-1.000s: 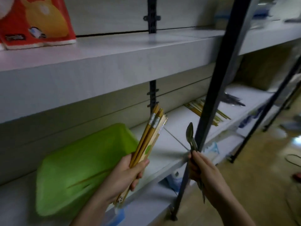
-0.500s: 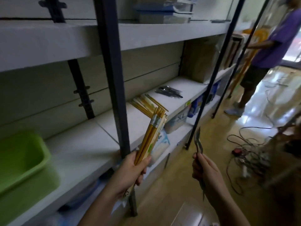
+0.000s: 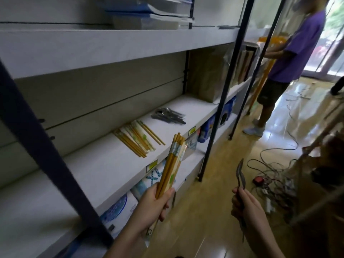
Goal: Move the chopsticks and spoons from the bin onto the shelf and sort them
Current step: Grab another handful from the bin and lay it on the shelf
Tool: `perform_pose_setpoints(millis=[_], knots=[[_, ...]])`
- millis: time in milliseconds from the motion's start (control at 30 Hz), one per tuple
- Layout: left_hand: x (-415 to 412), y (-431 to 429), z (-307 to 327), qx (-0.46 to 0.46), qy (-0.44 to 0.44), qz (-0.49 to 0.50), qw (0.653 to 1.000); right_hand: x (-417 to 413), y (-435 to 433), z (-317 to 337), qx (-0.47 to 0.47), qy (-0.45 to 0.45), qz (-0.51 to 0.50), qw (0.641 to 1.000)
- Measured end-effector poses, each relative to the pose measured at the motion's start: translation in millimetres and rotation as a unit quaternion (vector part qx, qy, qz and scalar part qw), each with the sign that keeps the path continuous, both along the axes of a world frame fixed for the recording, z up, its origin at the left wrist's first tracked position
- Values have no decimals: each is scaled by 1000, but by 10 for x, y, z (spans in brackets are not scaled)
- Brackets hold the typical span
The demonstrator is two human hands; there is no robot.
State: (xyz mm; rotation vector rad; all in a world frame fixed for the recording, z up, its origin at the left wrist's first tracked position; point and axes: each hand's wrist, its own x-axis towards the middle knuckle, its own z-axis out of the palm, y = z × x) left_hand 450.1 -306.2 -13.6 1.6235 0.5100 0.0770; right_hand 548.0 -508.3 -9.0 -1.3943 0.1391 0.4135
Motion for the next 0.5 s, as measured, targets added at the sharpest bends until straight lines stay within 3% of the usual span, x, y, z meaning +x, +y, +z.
perform_pose_setpoints(millis=[267,500], knots=[[961,460,27,-16,-15,99,995,1200,619,142,-39,-51,82,995],[1315,899,-17,-11,4,218,976,1888,1208,122,-47,-74,174,981]])
